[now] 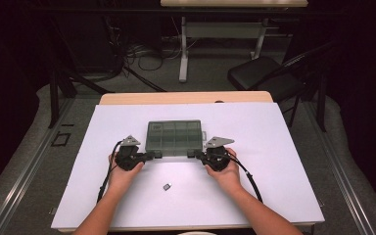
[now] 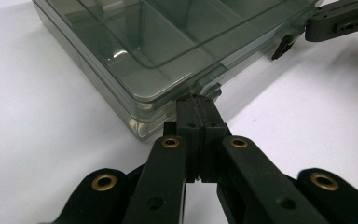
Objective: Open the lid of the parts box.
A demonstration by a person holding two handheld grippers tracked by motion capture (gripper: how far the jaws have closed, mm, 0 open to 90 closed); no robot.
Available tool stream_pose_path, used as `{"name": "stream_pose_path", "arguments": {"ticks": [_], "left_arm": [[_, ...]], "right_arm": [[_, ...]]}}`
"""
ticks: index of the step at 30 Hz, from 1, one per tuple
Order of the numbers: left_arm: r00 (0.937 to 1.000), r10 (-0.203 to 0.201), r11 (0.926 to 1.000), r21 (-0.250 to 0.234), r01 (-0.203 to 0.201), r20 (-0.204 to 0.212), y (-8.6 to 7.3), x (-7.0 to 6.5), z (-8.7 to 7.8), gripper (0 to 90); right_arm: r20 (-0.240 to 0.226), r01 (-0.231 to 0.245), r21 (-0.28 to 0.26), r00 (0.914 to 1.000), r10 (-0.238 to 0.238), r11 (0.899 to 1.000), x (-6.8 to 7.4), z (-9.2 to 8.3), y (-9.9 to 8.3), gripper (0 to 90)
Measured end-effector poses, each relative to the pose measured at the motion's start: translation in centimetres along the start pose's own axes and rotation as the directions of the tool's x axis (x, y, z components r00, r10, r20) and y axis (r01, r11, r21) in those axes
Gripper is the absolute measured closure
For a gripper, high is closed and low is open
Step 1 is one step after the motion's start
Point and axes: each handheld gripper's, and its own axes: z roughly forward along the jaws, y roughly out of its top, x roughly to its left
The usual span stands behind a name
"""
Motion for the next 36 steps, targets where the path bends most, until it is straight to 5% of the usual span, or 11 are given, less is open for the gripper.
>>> {"name": "stream_pose_path", "arguments": {"ticks": [36], "left_arm": [[0.9999, -0.013, 0.9999, -0.007, 0.013, -0.003, -0.07, 0.04, 0.03, 90.0]], "right_arm": [[0.003, -0.010, -0.006, 0.9999, 0.010, 1.000, 0.14, -0.04, 0.01, 90.0]]}}
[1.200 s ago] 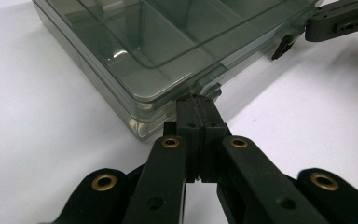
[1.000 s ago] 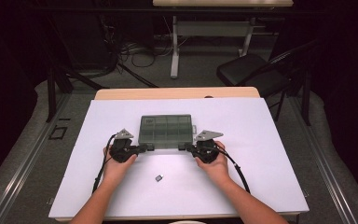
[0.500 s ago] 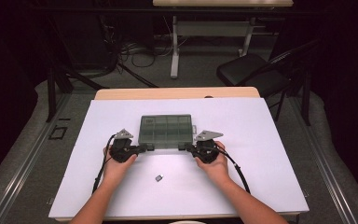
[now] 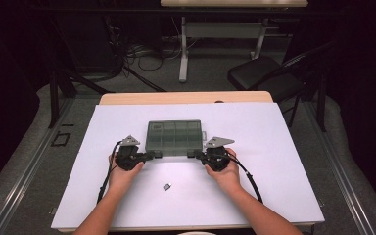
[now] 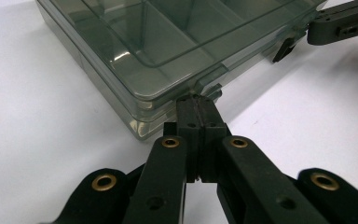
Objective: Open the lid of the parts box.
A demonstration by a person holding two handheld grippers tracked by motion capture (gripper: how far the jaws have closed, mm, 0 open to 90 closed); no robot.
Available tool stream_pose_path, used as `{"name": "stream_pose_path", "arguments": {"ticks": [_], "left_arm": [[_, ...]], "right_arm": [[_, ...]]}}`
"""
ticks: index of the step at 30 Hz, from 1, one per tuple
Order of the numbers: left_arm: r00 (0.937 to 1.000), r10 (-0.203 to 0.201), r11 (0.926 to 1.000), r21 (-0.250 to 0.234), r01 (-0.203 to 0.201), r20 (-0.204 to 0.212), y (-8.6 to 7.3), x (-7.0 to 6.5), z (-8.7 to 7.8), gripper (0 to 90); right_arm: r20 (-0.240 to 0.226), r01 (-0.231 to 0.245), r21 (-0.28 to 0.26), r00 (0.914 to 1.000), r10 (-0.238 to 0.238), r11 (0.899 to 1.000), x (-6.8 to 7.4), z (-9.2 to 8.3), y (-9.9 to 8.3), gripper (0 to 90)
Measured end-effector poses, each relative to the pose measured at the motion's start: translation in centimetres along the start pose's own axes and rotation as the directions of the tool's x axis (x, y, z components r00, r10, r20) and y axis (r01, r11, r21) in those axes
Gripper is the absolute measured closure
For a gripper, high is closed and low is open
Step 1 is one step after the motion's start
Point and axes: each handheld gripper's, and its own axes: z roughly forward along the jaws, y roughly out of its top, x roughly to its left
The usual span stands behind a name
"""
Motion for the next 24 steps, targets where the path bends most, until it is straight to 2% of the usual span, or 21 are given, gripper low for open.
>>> {"name": "stream_pose_path", "arguments": {"ticks": [8, 15, 24], "left_arm": [[0.9999, -0.008, 1.0000, -0.005, 0.008, 0.010, 0.01, -0.02, 0.07, 90.0], [1.0000, -0.008, 0.9999, -0.008, 0.008, 0.005, 0.02, -0.03, 0.10, 90.0], [1.0000, -0.004, 0.9995, -0.033, 0.004, -0.006, 0.14, -0.30, -0.06, 90.0]], "right_arm": [[-0.002, -0.017, -0.004, 0.9999, 0.017, 1.000, 0.01, -0.09, 0.05, 90.0], [-0.011, -0.019, -0.030, 0.9998, 0.018, 0.999, 0.06, -0.22, 0.20, 90.0], [-0.003, -0.017, -0.035, 0.9999, 0.017, 0.999, 0.04, -0.31, 0.23, 90.0]]}}
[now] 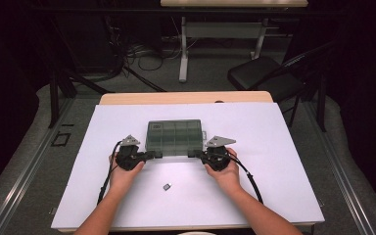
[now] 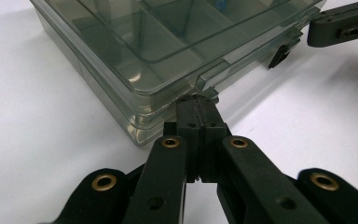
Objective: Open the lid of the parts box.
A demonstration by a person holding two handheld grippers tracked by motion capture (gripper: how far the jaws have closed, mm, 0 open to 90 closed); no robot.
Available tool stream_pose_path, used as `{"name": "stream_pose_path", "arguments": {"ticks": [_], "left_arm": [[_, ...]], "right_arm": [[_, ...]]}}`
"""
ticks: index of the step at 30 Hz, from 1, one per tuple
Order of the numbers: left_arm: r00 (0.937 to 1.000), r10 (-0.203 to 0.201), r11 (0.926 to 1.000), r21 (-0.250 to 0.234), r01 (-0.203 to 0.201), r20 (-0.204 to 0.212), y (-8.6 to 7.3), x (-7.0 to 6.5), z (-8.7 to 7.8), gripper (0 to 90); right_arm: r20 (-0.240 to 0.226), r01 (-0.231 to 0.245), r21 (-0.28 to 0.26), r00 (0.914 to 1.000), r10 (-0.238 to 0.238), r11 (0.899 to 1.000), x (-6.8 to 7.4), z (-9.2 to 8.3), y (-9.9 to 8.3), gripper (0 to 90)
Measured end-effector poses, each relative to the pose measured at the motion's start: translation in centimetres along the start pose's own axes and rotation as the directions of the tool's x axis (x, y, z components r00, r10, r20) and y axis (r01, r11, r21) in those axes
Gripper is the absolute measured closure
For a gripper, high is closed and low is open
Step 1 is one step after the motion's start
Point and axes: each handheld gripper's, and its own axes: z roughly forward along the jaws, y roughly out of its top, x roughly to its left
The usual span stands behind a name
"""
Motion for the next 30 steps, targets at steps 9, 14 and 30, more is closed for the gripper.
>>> {"name": "stream_pose_path", "arguments": {"ticks": [9, 14, 30], "left_arm": [[0.9991, -0.015, 0.9984, -0.056, 0.013, -0.039, 0.3, -0.2, -0.8, 90.0], [0.9974, -0.028, 0.9968, -0.077, 0.022, -0.066, 0.9, -0.2, -1.1, 90.0], [0.9932, -0.061, 0.9904, -0.130, 0.048, -0.099, 3.5, 0.1, -1.7, 90.0]], "right_arm": [[0.009, -0.007, -0.037, 0.9999, 0.008, 0.999, -0.1, -0.6, 0.4, 87.5], [0.024, -0.015, -0.052, 0.9996, 0.016, 0.999, -0.3, -0.9, 0.9, 87.4], [0.047, -0.009, -0.082, 0.9988, 0.013, 0.997, -1.0, -1.0, 3.9, 90.0]]}}
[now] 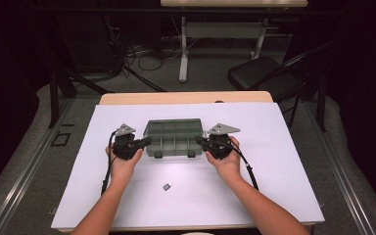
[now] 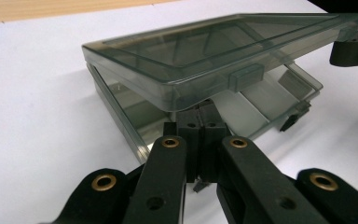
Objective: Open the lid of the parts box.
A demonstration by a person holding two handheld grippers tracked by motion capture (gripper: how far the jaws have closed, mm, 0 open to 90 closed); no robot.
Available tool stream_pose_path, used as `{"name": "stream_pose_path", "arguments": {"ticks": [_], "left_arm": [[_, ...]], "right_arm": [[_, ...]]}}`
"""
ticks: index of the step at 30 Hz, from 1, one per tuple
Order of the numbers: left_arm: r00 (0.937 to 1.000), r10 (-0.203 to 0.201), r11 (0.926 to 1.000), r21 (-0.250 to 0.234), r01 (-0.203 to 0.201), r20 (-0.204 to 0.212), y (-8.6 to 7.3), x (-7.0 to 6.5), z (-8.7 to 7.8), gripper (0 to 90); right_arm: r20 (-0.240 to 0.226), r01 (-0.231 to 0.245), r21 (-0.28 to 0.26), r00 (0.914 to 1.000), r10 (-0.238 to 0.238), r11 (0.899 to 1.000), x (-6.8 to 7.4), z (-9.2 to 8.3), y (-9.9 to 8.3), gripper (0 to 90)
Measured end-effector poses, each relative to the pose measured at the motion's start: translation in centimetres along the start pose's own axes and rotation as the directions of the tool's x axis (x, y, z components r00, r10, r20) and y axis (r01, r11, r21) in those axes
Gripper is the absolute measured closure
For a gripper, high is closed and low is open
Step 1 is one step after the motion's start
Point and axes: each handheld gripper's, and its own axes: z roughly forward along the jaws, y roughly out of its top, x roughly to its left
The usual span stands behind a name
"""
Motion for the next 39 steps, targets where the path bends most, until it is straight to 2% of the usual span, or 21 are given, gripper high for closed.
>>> {"name": "stream_pose_path", "arguments": {"ticks": [5, 9, 14, 21, 25, 31, 39], "left_arm": [[0.9999, -0.007, 0.9999, -0.015, 0.007, -0.014, 1.3, 0.2, -0.3, 90.0], [0.9992, -0.032, 0.9992, -0.025, 0.032, -0.024, 2.7, 0.3, -0.3, 90.0], [0.9986, -0.031, 0.9992, -0.026, 0.030, -0.042, 3.7, 0.4, -0.1, 90.0], [0.9977, -0.033, 0.9987, -0.041, 0.030, -0.060, 5.2, 0.5, 0.0, 90.0], [0.9977, -0.039, 0.9980, -0.051, 0.036, -0.056, 5.7, 0.9, 0.3, 90.0], [0.9956, -0.050, 0.9971, -0.061, 0.045, -0.080, 6.2, 1.0, 0.6, 90.0], [0.9927, -0.052, 0.9943, -0.098, 0.041, -0.109, 6.4, 0.9, 0.9, 90.0]], "right_arm": [[0.013, 0.001, -0.002, 0.9999, -0.001, 1.000, -0.3, 0.3, 1.2, 90.0], [0.010, -0.021, -0.008, 0.9997, 0.021, 1.000, -0.7, 0.5, 2.6, 90.0], [0.020, -0.015, -0.007, 0.9997, 0.015, 1.000, -0.9, 0.7, 3.6, 90.0], [0.032, -0.040, -0.012, 0.9987, 0.040, 0.999, -1.5, 0.7, 5.1, 90.0], [0.044, -0.031, -0.012, 0.9985, 0.031, 0.999, -1.6, 0.9, 5.7, 90.0], [0.054, -0.038, -0.023, 0.9978, 0.040, 0.999, -1.9, 1.3, 6.2, 90.0], [0.066, -0.034, -0.047, 0.9971, 0.037, 0.998, -1.8, 1.7, 6.3, 89.8]]}}
